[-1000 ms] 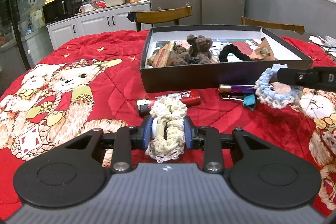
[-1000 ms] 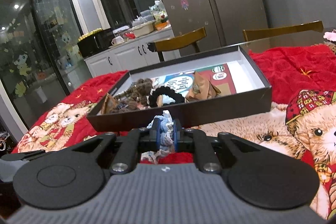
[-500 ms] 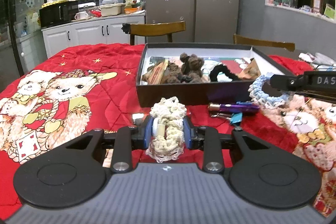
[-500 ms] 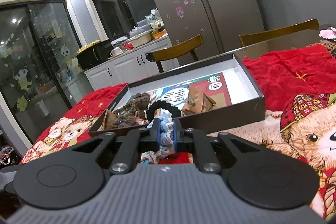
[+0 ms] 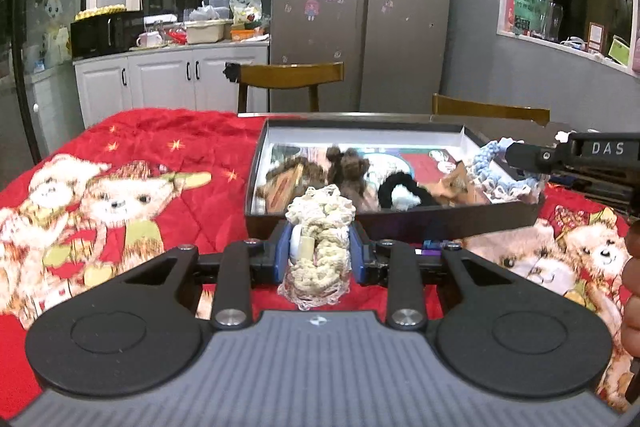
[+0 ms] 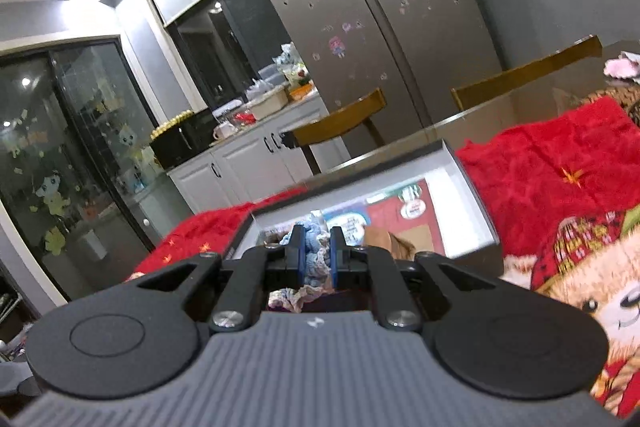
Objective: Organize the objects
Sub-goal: 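Carry the cream scrunchie over the box with the left tool while the right tool carries the blue scrunchie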
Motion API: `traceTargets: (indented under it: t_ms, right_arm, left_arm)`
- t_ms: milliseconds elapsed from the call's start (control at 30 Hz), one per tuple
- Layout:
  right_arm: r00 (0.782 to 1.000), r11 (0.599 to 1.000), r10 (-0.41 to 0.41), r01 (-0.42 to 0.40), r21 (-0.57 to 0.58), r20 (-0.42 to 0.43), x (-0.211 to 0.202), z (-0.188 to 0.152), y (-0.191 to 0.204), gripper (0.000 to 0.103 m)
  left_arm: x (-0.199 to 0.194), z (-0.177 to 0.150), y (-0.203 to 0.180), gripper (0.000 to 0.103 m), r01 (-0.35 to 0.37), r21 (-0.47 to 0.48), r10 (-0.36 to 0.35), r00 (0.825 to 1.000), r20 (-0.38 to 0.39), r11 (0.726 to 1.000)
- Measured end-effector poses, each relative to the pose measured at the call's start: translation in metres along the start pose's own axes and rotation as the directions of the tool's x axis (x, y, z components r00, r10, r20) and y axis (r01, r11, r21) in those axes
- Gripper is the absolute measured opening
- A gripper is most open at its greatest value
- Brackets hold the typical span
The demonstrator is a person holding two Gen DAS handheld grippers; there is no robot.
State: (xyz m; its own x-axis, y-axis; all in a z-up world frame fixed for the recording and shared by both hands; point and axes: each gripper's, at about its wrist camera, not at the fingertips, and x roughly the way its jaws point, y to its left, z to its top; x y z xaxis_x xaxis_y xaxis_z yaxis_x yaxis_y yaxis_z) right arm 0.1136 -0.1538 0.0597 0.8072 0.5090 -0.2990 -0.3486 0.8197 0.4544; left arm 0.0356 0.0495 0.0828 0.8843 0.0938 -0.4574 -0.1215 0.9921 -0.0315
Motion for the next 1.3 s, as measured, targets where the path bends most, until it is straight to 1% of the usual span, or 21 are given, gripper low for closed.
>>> traceTargets:
  t_ms: [100, 267, 467, 533, 733, 867, 967, 1067, 1167, 1233, 1300]
  right_arm:
    - [1.0, 1.0, 0.009, -0.009, 0.003, 0.01, 0.002, 0.014, 0.003, 0.013]
    - [0.999, 1.0, 0.013, -0.013, -0.001, 0.049, 0.007, 0.041, 0.008, 0.013]
    - [0.994, 1.0, 0.017, -0.018, 0.009, 0.103, 0.017, 0.073, 0.006, 0.014]
    - [0.994, 1.0, 0.021, -0.023, 0.017, 0.11, 0.022, 0.081, 0.003, 0.014]
    - [0.993, 1.0, 0.005, -0.008, 0.022, 0.119, 0.043, 0.094, -0.006, 0.014]
    - [0.994, 0.999, -0.008, 0.004, 0.035, 0.108, 0.063, 0.097, -0.013, 0.014]
    - [0.994, 0.998, -0.008, 0.001, 0.063, 0.105, 0.073, 0.095, -0.021, 0.014]
    - [0.997, 0.997, -0.028, 0.022, 0.076, 0.073, 0.083, 0.091, -0.03, 0.014]
    - [0.997, 0.996, -0.054, 0.05, 0.072, 0.051, 0.09, 0.086, -0.038, 0.014]
    - [0.997, 0.995, -0.073, 0.071, 0.068, 0.036, 0.096, 0.082, -0.043, 0.014]
    - [0.996, 0.994, -0.09, 0.09, 0.059, 0.014, 0.104, 0.077, -0.045, 0.014]
  left_arm:
    - [-0.001, 0.017, -0.002, 0.035, 0.001, 0.001, -0.001, 1.0, 0.016, 1.0]
    - [0.001, 0.048, -0.01, 0.035, -0.039, 0.001, 0.039, 0.998, 0.051, 0.999]
    - [0.008, 0.089, -0.026, 0.035, -0.008, -0.021, 0.01, 0.996, 0.089, 1.0]
    - [0.011, 0.101, -0.032, 0.035, 0.0, -0.026, 0.003, 0.994, 0.106, 1.0]
    - [0.033, 0.129, -0.05, 0.035, 0.034, -0.039, -0.029, 0.991, 0.128, 0.999]
    - [0.06, 0.143, -0.057, 0.035, 0.07, -0.062, -0.062, 0.992, 0.113, 0.996]
    - [0.083, 0.149, -0.061, 0.035, 0.073, -0.075, -0.066, 0.993, 0.101, 0.994]
    - [0.108, 0.152, -0.06, 0.035, 0.091, -0.114, -0.082, 0.993, 0.083, 0.989]
    - [0.133, 0.148, -0.058, 0.035, 0.109, -0.12, -0.106, 0.994, 0.036, 0.987]
    - [0.147, 0.141, -0.058, 0.035, 0.118, -0.09, -0.118, 0.993, 0.007, 0.989]
    - [0.16, 0.13, -0.057, 0.035, 0.114, -0.065, -0.116, 0.993, -0.022, 0.991]
